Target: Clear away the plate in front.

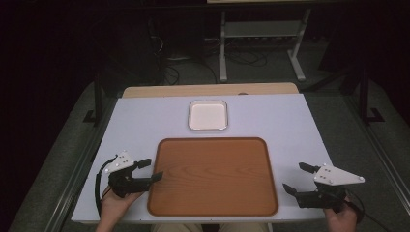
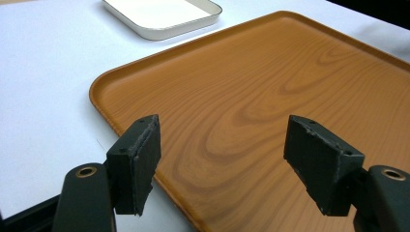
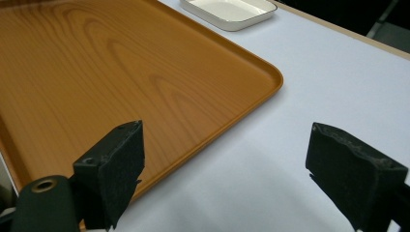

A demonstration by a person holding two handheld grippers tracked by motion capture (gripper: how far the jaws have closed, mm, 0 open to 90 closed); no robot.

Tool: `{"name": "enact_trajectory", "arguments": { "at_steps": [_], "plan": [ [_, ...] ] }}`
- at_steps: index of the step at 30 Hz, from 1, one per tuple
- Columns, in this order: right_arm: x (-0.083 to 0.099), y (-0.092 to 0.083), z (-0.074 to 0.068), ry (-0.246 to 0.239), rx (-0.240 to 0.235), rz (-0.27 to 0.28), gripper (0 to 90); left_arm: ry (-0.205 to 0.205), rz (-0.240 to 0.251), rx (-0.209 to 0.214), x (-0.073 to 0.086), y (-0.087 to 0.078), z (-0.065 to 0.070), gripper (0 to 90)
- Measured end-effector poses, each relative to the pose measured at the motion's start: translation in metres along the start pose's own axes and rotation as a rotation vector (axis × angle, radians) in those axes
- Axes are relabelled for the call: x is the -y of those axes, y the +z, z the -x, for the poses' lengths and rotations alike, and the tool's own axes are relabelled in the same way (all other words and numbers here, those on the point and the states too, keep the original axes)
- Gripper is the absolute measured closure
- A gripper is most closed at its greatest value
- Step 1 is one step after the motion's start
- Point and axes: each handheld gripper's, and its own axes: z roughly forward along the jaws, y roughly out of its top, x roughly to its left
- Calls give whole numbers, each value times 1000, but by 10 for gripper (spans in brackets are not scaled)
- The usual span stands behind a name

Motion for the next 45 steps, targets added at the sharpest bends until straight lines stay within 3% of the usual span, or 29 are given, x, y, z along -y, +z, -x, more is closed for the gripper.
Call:
{"name": "enact_trajectory", "arguments": {
  "at_steps": [28, 45],
  "plan": [
    [0, -1, -1, 6, 7, 2, 130, 33, 11, 20, -3, 5, 8, 288],
    [1, -1, 0, 2, 6, 2, 131, 12, 13, 21, -3, 8, 7, 289]
  ]
}}
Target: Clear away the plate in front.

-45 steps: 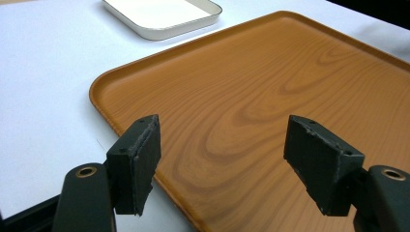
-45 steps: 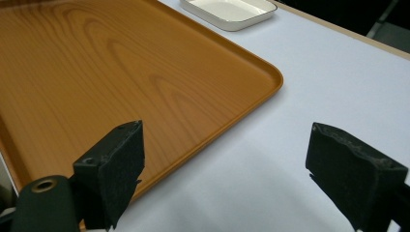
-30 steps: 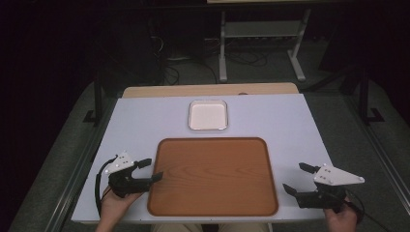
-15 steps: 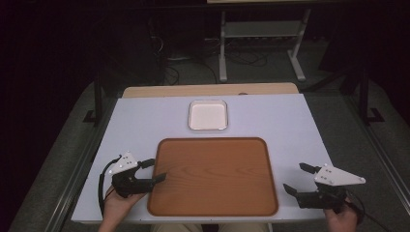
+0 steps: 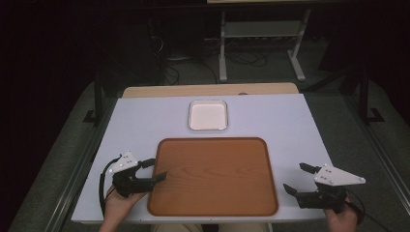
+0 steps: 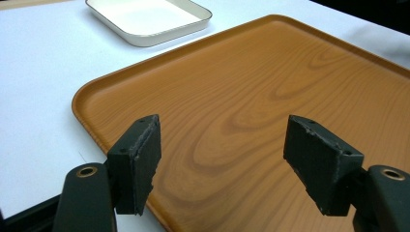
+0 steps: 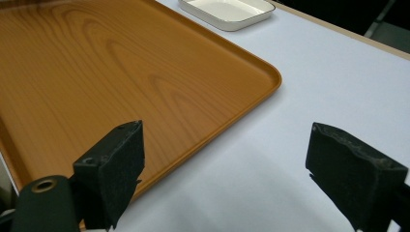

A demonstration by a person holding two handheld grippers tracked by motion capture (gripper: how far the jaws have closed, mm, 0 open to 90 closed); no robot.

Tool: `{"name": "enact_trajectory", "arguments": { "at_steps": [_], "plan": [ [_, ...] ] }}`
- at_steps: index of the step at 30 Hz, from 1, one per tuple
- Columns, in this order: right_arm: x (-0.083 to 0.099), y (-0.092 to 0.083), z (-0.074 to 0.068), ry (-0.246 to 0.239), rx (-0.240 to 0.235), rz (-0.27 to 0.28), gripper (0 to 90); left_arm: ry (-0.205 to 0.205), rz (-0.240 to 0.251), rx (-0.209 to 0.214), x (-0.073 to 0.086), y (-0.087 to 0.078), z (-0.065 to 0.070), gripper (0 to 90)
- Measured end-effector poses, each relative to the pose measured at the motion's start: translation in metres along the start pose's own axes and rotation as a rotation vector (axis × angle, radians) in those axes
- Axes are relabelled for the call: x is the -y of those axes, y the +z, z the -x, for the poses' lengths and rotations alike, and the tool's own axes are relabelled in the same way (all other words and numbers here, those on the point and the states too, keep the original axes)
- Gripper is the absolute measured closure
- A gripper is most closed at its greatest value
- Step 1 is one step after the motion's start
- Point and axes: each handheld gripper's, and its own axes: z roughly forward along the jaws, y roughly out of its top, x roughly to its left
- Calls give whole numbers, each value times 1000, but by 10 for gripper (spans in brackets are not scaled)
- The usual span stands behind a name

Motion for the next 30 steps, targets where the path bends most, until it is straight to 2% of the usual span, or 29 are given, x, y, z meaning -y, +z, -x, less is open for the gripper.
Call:
{"name": "enact_trajectory", "arguments": {
  "at_steps": [17, 30],
  "plan": [
    [0, 0, 0, 7, 2, 2, 130, 14, 16, 2, -10, 5, 1, 289],
    [1, -1, 2, 17, 6, 9, 130, 20, 39, -4, -24, 6, -3, 289]
  ]
}}
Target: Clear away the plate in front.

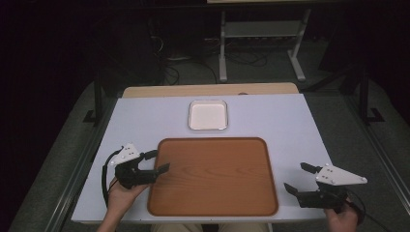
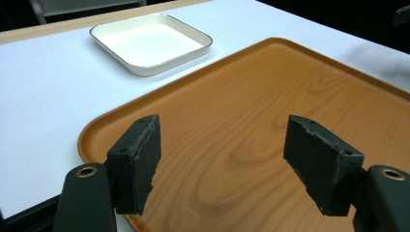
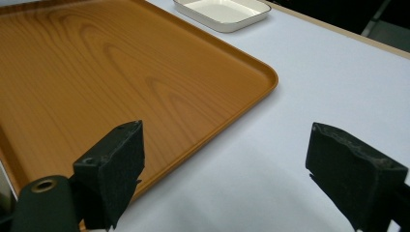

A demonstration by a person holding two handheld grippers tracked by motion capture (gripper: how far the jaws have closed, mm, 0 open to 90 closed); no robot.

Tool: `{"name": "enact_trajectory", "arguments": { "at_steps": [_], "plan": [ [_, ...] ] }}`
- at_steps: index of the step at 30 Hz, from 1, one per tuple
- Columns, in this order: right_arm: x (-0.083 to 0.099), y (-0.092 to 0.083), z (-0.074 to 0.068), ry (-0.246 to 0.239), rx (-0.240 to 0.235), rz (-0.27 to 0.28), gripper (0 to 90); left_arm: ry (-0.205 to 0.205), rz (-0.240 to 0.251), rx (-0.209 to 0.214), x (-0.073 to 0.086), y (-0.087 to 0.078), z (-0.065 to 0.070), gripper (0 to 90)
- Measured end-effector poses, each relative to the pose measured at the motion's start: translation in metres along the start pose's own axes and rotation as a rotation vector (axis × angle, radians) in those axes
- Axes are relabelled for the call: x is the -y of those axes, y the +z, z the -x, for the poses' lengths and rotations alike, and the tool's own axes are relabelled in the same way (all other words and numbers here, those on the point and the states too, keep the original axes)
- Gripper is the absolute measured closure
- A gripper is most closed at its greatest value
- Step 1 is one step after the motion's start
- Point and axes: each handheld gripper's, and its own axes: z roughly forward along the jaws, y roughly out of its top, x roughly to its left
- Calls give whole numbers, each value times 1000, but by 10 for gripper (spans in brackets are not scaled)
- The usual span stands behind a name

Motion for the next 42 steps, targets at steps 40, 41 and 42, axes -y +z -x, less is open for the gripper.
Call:
{"name": "enact_trajectory", "arguments": {
  "at_steps": [40, 41, 42],
  "plan": [
    [1, -1, 2, 8, -10, 19, 130, -138, -124, 11, -61, 66, -33, 332],
    [1, -1, 2, 9, -11, 19, 130, -137, -124, 7, -63, 68, -34, 332],
    [1, -1, 2, 10, -11, 20, 130, -135, -126, -1, -64, 69, -35, 333]
  ]
}}
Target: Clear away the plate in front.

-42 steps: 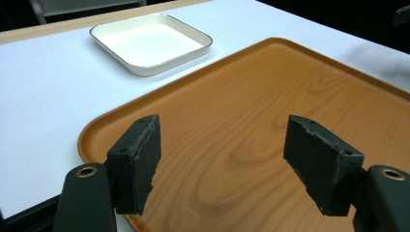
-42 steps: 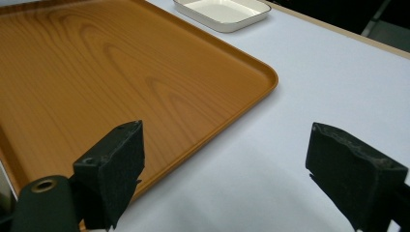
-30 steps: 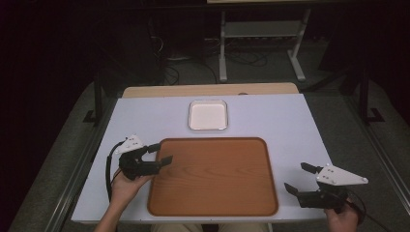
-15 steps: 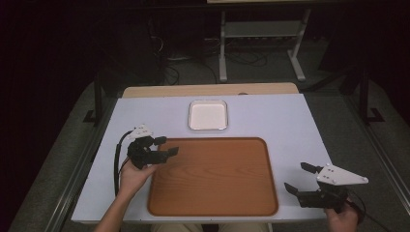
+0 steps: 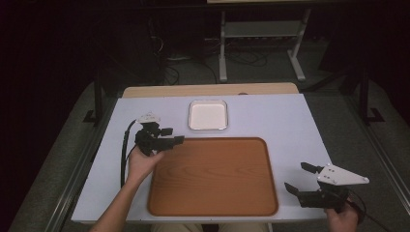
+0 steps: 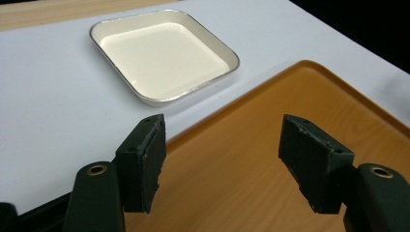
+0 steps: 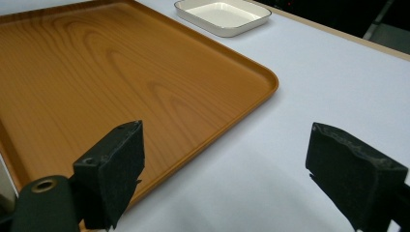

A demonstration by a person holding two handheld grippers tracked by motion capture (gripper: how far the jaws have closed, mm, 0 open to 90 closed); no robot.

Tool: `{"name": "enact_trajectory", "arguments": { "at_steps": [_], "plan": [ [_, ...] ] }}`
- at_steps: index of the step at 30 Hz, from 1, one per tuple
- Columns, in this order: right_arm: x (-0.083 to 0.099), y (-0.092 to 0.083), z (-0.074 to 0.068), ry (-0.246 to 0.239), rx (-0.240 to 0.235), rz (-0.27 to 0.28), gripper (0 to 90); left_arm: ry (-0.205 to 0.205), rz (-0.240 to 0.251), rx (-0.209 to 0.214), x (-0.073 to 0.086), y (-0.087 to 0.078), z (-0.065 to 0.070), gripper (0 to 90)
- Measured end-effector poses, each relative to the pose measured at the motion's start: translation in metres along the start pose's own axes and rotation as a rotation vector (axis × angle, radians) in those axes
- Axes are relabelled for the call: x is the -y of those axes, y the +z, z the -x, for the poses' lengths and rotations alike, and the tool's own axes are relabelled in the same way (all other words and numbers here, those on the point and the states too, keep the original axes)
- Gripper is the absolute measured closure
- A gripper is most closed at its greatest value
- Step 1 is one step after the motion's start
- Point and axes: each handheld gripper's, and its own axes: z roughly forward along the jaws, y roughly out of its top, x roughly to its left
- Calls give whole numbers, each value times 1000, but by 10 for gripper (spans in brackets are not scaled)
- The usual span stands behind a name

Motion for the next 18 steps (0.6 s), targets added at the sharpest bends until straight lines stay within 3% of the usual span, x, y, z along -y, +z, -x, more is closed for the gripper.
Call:
{"name": "enact_trajectory", "arguments": {
  "at_steps": [18],
  "plan": [
    [1, -2, 1, 6, -7, 17, 130, -46, -67, -57, -28, 33, -22, 350]
  ]
}}
